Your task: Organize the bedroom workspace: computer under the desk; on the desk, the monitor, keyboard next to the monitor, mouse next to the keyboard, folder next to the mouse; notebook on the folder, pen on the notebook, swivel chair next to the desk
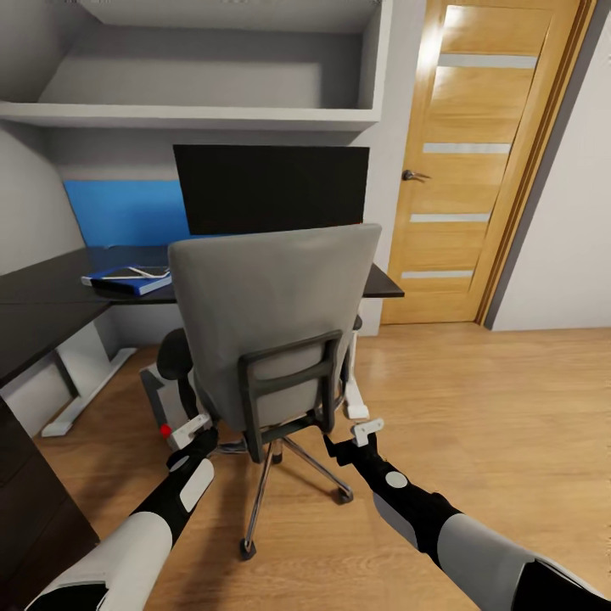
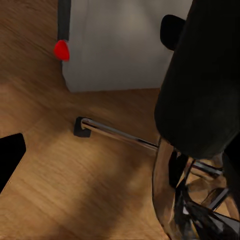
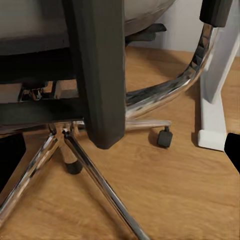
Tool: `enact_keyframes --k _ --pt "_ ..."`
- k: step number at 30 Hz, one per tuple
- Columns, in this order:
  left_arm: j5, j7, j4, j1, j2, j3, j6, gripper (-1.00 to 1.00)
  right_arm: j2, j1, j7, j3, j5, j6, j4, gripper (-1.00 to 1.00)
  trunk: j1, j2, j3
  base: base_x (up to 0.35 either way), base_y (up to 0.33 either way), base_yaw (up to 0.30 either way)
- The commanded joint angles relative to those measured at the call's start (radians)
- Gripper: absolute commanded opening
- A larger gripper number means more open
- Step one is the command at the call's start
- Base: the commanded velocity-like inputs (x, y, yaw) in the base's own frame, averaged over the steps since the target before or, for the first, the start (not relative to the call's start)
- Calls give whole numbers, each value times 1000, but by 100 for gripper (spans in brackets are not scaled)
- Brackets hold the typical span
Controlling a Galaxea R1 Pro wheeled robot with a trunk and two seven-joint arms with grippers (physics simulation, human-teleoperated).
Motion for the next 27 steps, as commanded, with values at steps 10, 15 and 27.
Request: enact_keyframes --k 10,15,27 --pt "11 1 0 0 0 4 -6 100 -1 -1 -3 8 -10 -4 -1 100 -1 0 -1 -163 0 0" --pt "11 1 0 0 0 4 -6 100 0 -1 -3 8 -9 -4 -1 100 -1 0 -1 -122 0 0" --pt "11 1 0 0 0 4 -6 100 0 -1 -3 8 -10 -4 -1 100 -1 0 -1 -225 42 0"
